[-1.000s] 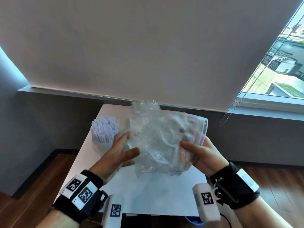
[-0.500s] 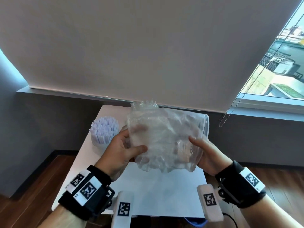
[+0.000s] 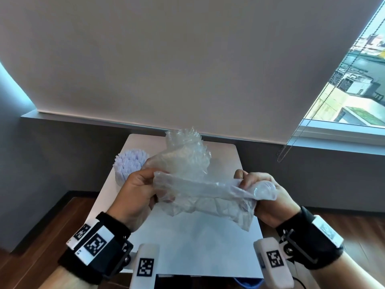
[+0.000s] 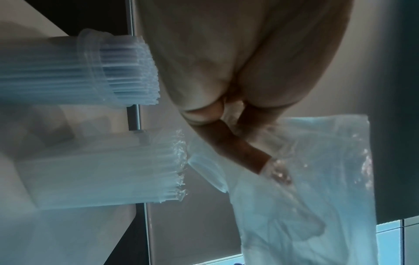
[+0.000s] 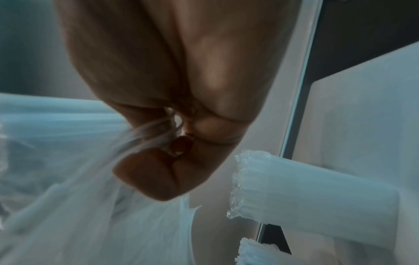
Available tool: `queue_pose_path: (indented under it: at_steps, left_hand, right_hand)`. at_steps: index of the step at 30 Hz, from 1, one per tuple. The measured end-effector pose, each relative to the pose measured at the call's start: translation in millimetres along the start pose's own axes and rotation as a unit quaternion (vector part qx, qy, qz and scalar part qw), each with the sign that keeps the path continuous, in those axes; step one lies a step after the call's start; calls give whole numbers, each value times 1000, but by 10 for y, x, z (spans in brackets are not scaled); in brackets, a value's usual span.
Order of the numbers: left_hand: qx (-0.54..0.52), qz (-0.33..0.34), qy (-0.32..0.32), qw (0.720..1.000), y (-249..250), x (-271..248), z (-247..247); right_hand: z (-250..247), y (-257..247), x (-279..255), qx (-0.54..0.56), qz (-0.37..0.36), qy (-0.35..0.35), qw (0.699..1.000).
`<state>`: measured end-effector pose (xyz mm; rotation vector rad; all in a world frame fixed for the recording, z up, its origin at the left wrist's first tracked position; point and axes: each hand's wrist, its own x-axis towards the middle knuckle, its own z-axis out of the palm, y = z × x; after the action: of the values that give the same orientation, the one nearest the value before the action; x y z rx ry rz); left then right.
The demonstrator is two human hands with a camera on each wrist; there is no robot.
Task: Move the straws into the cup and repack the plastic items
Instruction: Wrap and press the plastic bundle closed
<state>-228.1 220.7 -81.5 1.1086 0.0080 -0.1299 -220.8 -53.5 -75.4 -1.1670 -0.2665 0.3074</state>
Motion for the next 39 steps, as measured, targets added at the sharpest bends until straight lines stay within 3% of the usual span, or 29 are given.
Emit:
queue_pose_path:
  at_steps: [6, 12, 16, 20, 23, 27, 33, 36, 38, 39]
  left_hand:
    - [-52, -52, 29, 997, 77, -5, 27]
    - [44, -28, 4, 999, 49, 33, -14]
    - [24, -41, 32, 998, 24, 66, -41]
    - [134, -126, -60, 981, -54, 17, 19]
    - [136, -140, -91, 977, -60, -4, 85]
    - [160, -103, -81, 978, -16, 6, 170]
    - [244, 37, -87, 965, -74, -22, 344]
    - [254, 67, -76, 962, -42, 18, 285]
    - [259, 74, -50, 962, -31, 33, 306]
    - [284, 86, -26, 955, -43, 31, 332]
  right_hand:
    - [28, -208, -46, 21, 18, -84, 996]
    - [-24, -308, -69, -56, 3, -24, 998]
    - [-36, -302, -6, -36, -18, 84, 996]
    - [51, -213, 50, -11, -83, 150, 985]
    - [139, -187, 65, -36, -89, 162, 982]
    - [258, -186, 72, -145, -100, 177, 968]
    - [196, -137, 97, -108, -90, 161, 977]
    - [156, -135, 78, -115, -49, 171, 977]
    - [175, -67, 74, -182, -57, 198, 962]
    - [180, -6, 95, -278, -78, 224, 931]
